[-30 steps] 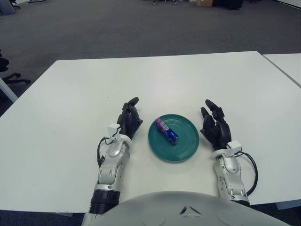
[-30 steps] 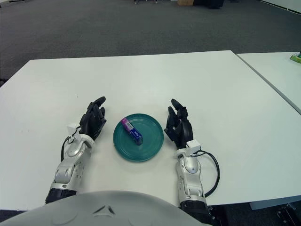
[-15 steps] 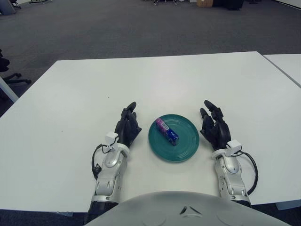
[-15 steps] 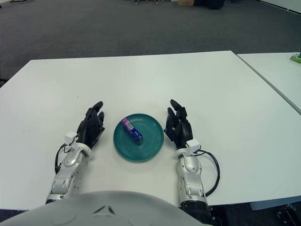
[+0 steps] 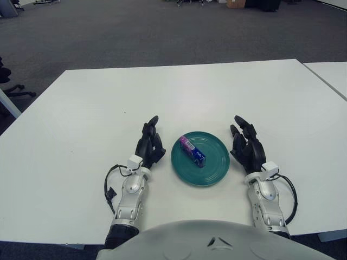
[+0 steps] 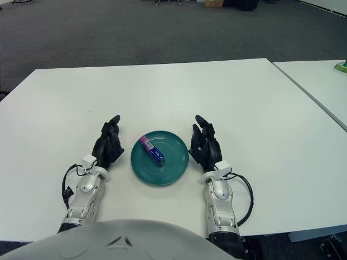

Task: Put the gum into the plate.

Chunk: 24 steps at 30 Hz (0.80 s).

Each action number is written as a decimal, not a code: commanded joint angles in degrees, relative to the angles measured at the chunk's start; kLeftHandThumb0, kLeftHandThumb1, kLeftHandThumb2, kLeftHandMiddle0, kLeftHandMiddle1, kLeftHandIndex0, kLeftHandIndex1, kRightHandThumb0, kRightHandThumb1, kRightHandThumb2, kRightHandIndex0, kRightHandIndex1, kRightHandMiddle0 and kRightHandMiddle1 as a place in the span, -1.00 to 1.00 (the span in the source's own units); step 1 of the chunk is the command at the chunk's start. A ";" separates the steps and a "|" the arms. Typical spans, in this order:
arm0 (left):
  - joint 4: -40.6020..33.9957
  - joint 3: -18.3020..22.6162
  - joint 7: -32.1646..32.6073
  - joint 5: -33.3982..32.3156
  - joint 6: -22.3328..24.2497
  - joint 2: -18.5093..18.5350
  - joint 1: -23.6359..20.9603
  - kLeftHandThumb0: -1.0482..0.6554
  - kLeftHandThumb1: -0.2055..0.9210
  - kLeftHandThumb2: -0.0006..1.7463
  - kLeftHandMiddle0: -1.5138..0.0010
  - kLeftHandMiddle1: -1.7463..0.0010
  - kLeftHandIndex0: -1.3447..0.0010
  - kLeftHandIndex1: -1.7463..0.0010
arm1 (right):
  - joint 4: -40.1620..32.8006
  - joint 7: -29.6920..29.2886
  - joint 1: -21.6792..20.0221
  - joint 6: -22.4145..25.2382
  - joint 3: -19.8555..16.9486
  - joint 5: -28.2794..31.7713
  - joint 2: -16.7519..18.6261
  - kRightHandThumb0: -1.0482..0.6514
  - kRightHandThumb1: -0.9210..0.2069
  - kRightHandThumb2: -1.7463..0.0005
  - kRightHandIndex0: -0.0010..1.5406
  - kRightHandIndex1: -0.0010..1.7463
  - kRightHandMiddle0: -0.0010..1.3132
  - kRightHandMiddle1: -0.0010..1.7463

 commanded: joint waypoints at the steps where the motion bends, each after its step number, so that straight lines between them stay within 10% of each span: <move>1: 3.65 -0.28 1.40 1.92 -0.54 -0.04 1.61 -0.80 1.00 0.13 0.88 0.97 1.00 0.41 | 2.47 -0.04 3.59 3.62 -0.38 0.37 -0.30 -0.71 -1.00 0.04 -0.73 -0.99 -1.00 -0.42; 24: 14.19 -0.48 2.33 1.20 -8.33 -3.57 -0.61 -0.87 1.00 0.12 0.85 0.99 1.00 0.50 | 2.67 0.55 3.46 5.13 -2.49 2.87 -0.31 -0.65 -1.00 0.11 -0.71 -0.99 -1.00 -0.34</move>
